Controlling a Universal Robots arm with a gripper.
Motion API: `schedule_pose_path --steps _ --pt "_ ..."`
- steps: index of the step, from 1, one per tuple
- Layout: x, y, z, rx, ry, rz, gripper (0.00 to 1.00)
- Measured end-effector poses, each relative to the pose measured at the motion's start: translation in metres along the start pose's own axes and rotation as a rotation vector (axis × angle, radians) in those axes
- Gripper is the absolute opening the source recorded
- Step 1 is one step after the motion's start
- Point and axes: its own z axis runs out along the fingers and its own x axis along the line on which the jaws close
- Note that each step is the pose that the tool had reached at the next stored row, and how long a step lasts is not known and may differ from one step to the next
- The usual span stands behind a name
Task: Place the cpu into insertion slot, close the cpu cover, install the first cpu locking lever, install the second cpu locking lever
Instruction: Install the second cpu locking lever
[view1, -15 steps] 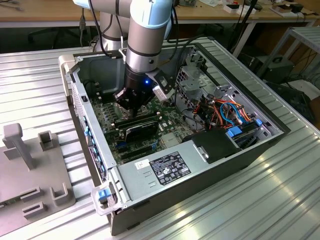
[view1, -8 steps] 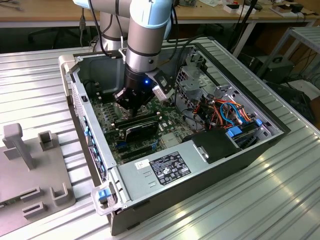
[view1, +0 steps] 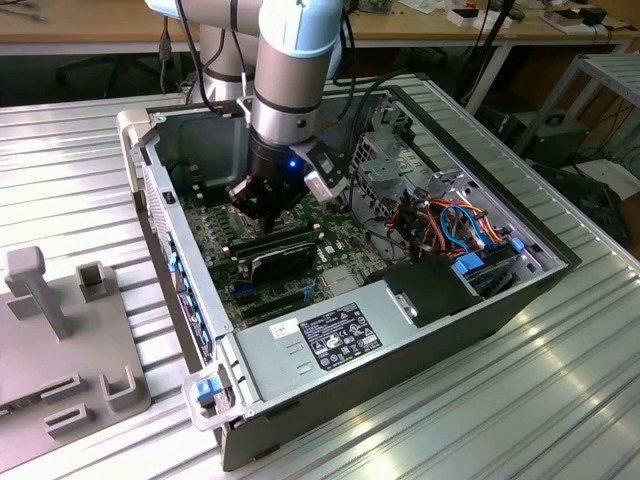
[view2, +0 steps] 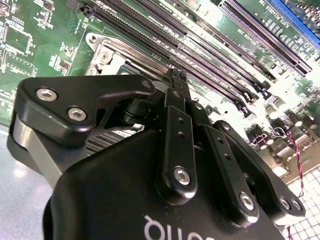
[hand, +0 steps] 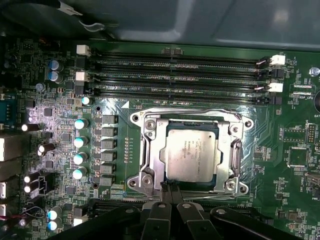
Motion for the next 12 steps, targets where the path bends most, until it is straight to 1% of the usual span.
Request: schedule_pose_path --steps 12 --pt "0.0001 0.002 0.0016 0.0 0.0 0.0 0.11"
